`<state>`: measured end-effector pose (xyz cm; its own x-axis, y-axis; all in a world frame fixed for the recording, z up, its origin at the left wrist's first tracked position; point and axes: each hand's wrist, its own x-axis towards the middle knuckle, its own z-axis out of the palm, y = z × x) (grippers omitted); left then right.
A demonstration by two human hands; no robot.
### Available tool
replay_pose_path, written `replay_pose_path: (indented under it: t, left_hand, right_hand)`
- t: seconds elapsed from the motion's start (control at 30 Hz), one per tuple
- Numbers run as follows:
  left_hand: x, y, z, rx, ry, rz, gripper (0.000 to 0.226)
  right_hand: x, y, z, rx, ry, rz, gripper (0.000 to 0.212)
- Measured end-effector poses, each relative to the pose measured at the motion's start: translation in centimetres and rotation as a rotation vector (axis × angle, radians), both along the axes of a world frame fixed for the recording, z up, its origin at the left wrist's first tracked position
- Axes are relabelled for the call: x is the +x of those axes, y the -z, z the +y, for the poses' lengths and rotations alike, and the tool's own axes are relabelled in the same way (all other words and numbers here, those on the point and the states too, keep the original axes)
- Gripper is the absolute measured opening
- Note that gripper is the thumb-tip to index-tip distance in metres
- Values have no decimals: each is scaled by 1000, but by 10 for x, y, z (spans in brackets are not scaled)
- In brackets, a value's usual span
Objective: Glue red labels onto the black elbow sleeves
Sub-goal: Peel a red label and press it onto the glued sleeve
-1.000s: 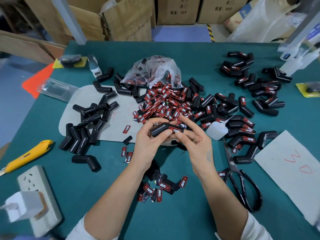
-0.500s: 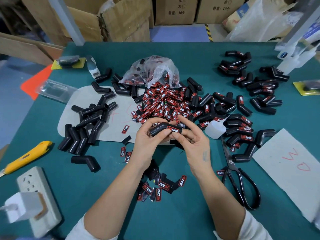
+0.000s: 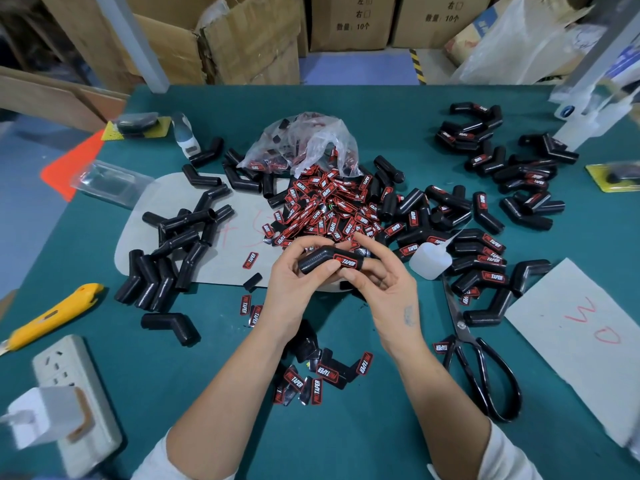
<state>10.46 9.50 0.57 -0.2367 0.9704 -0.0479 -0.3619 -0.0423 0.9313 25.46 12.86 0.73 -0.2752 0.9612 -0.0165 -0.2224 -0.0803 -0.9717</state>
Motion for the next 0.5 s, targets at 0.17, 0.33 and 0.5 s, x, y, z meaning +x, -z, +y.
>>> replay_pose_path:
  t: [0.17, 0.33, 0.5]
  left_hand:
    - [1, 0, 0, -30, -24, 47, 24]
    - [1, 0, -1, -49, -26, 47, 23]
    - [1, 0, 0, -50, -48, 95, 24]
  right_hand:
    - [1, 1, 1, -30, 12, 25, 48]
    - [1, 1, 2, -4, 0, 21, 49]
    - [-1, 3, -1, 27, 10, 32, 49]
